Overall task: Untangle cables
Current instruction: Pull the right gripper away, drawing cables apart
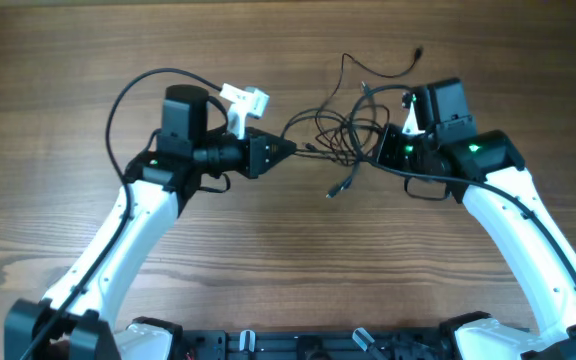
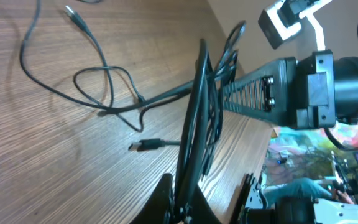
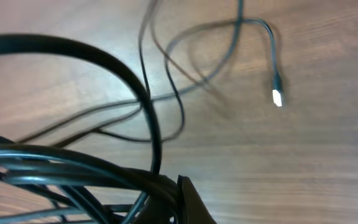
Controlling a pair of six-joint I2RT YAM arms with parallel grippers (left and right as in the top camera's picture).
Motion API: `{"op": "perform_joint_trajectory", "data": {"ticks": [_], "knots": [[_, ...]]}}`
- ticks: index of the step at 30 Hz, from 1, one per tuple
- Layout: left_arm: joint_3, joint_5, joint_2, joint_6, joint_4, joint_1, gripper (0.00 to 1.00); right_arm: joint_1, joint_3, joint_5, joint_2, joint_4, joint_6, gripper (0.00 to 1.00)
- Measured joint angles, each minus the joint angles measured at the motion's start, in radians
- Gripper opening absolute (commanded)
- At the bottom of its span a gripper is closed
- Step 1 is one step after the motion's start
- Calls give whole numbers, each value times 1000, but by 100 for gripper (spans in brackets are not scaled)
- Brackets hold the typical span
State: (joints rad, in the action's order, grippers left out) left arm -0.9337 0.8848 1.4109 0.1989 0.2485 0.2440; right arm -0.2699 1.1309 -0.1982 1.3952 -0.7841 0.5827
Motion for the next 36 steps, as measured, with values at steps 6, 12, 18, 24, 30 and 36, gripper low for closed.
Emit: {"op": "perform_joint_trajectory", "data": {"ticks": [6, 12, 18, 24, 30, 36], "knots": [[-1, -8, -29, -3, 88, -24, 4, 2, -11, -6, -10, 91, 141, 4], [-1, -48, -44, -15, 137, -71, 42, 62, -24, -6, -13, 218, 148, 4], [-1, -68, -51, -24, 61, -82, 65, 74, -26, -264, -14, 208, -134, 4], [-2, -73, -52, -26, -81, -82, 69, 74, -27, -604, -14, 202, -390, 4], [-2, -72, -52, -26, -72, -82, 68, 74, -27, -814, -14, 200, -500, 4], [-2, -49, -52, -26, -53, -39, 81, 74, -27, -887, -14, 193, -521, 4]]}}
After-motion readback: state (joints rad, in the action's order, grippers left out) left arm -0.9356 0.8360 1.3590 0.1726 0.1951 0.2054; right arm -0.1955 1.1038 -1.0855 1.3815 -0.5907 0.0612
